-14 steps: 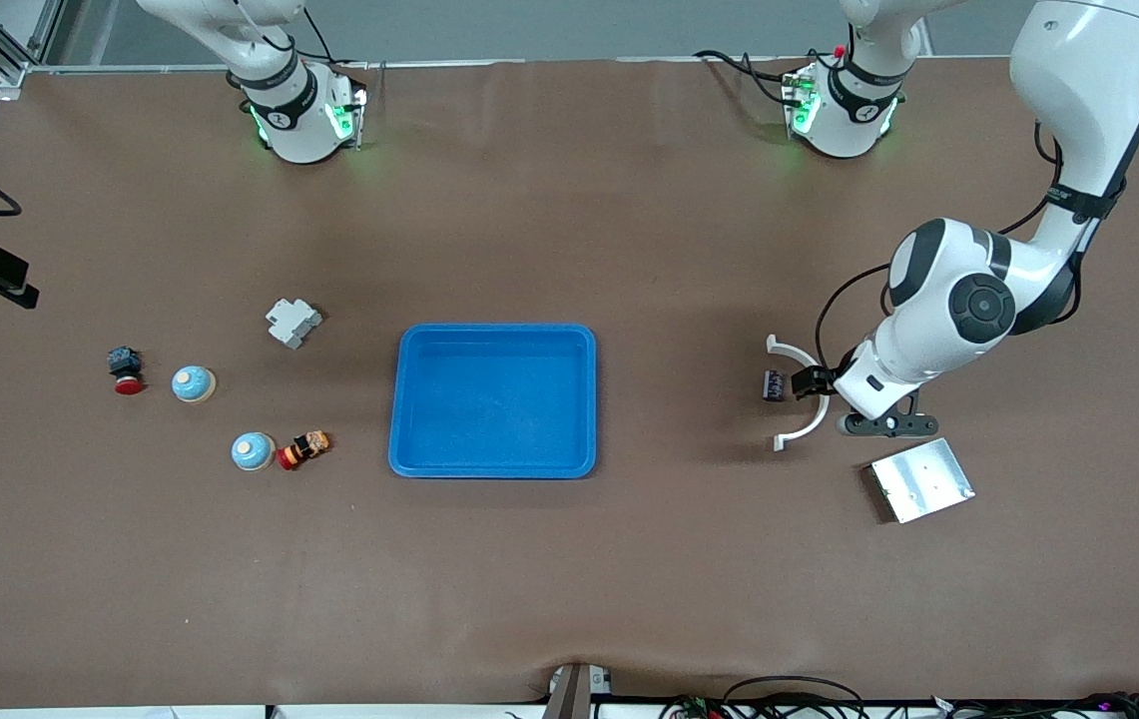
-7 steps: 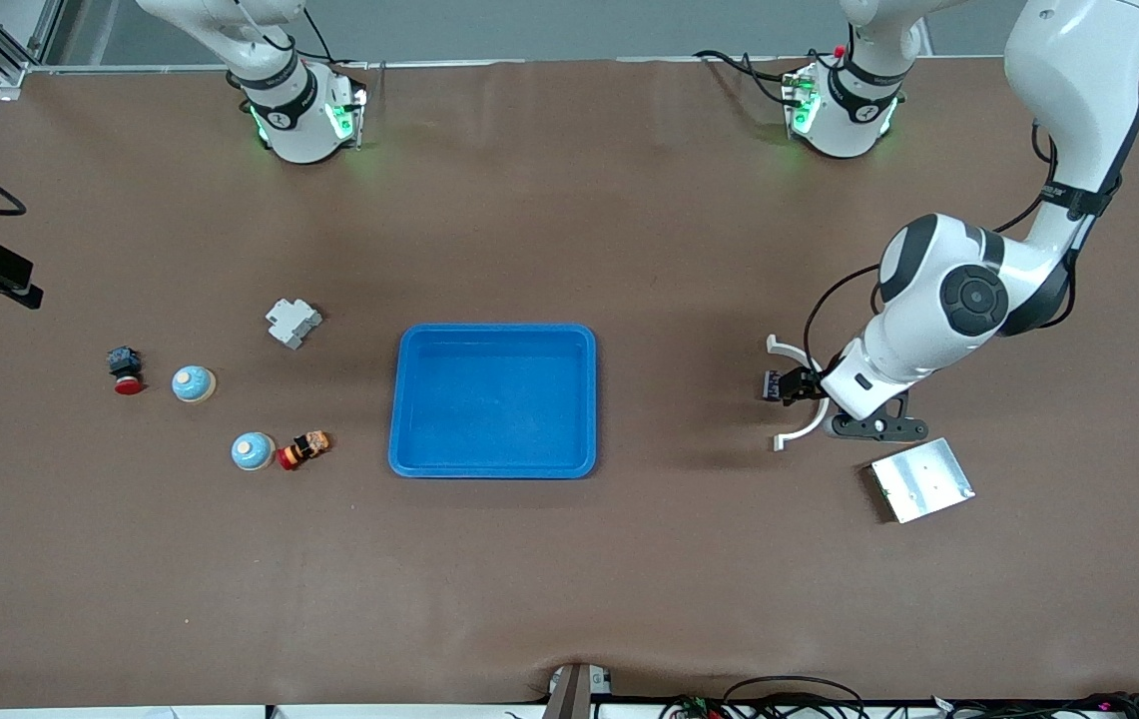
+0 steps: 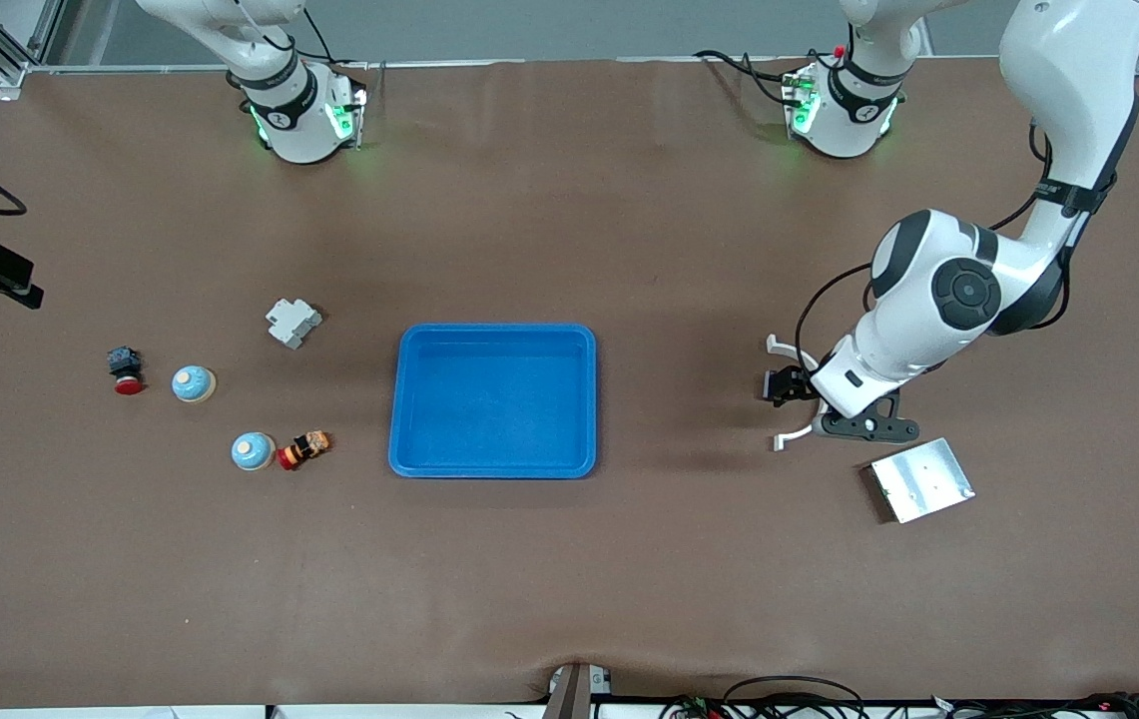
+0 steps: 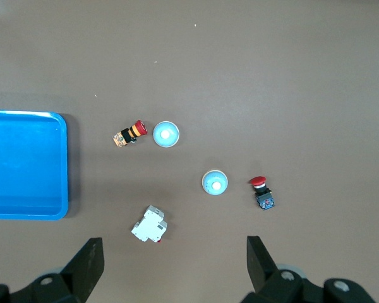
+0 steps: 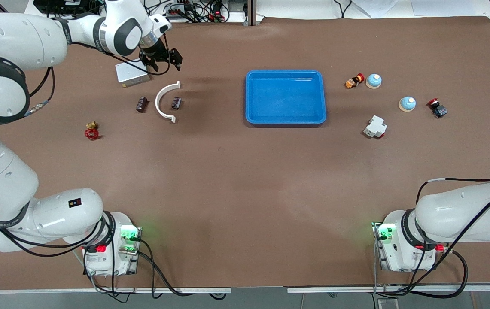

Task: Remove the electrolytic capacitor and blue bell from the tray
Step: 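Lower the capacitor inside the white arc and open the left gripper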

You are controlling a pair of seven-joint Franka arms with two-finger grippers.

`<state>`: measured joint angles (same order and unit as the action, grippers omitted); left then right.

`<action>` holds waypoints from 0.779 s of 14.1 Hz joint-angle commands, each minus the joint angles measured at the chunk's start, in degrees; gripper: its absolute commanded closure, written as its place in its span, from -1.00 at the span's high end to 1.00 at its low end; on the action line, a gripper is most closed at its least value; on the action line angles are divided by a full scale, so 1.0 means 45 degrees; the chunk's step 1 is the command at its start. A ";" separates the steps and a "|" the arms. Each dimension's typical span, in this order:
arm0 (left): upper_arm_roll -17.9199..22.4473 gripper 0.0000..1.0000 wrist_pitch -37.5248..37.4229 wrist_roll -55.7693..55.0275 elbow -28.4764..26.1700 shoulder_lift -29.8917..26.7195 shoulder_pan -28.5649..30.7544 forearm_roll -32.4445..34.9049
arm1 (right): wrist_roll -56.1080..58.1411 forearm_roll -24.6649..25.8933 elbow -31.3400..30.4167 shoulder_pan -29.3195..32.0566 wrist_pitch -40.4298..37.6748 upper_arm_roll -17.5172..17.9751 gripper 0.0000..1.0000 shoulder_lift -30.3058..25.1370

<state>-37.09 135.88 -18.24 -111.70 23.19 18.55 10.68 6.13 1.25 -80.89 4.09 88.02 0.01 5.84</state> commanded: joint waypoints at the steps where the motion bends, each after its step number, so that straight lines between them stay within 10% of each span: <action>1: -0.0117 1.00 -0.0330 -0.0204 0.0076 -0.0739 0.0193 0.0186 | -0.0094 -0.0102 -0.0208 -0.0031 -0.0067 -0.0021 1.00 -0.0262; 11: 0.0000 1.00 -0.1249 -0.0243 0.0975 -0.0759 0.0564 0.0225 | -0.0074 -0.0102 -0.0188 0.0008 -0.0008 -0.0040 1.00 -0.0262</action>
<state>-36.96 131.43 -18.24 -107.72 20.46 20.91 10.68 6.13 1.22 -80.89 4.09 87.98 -0.01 5.84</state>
